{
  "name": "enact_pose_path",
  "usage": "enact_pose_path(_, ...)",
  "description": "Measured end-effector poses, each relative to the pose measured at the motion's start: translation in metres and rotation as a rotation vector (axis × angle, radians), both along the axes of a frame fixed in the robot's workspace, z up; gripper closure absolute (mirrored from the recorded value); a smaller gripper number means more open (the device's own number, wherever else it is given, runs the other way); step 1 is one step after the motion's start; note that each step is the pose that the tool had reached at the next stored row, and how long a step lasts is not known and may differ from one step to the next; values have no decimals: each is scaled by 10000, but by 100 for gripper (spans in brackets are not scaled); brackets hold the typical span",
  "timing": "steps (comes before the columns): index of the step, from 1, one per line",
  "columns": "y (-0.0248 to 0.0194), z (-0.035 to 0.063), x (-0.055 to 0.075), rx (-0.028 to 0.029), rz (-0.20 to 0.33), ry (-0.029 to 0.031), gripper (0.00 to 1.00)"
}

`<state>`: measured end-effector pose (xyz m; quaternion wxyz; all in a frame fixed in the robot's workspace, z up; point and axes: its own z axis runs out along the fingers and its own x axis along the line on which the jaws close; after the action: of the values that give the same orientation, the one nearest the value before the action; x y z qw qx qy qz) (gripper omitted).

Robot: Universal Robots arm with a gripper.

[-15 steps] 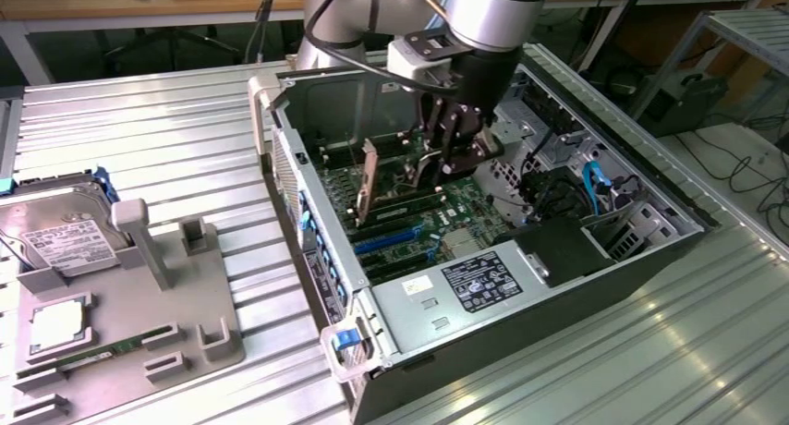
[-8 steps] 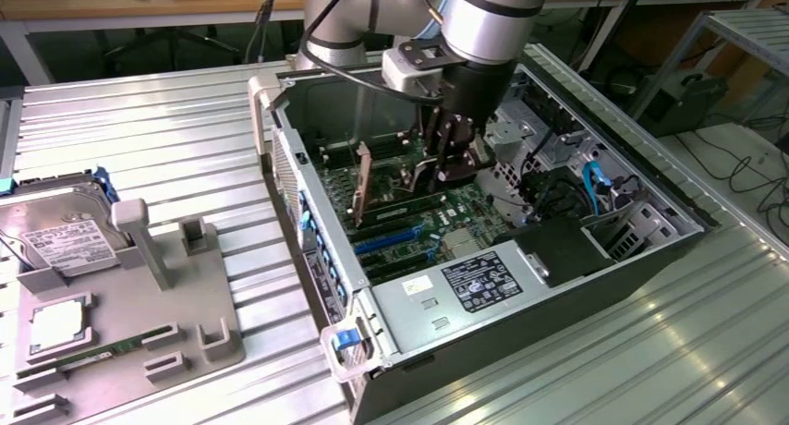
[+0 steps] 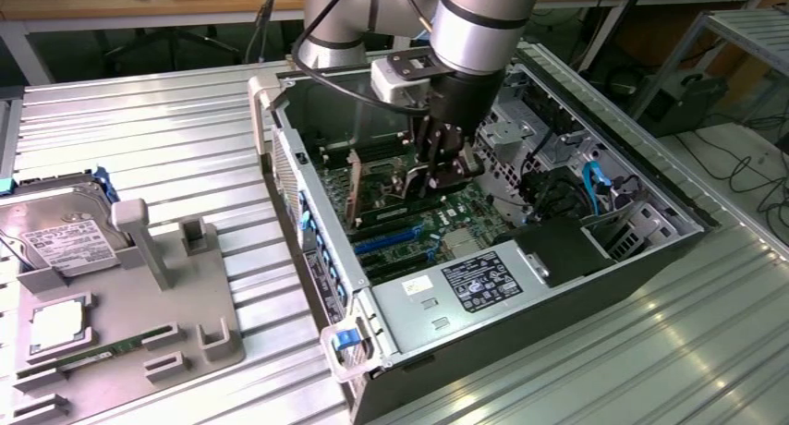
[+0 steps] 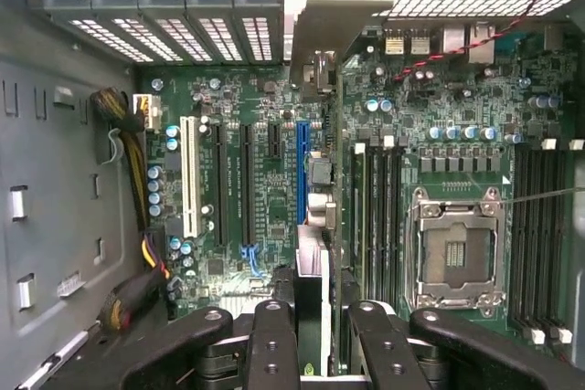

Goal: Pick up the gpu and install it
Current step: 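Insert the gpu into the slot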

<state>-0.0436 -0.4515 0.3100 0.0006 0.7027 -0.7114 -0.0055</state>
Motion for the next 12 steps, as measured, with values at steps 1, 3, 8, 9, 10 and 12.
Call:
enact_pose_path(1,0,-22,0,-1,2,0,73)
enact_pose_path(3,-1,-46,0,0,3,0,73)
enact_pose_path(8,-2,-61,-17,3,6,-1,73)
enact_pose_path(9,-1,-61,-25,3,6,-1,73)
enact_pose_path(10,-1,-61,-36,2,6,-1,73)
enact_pose_path(12,-2,-61,-43,2,7,-1,73)
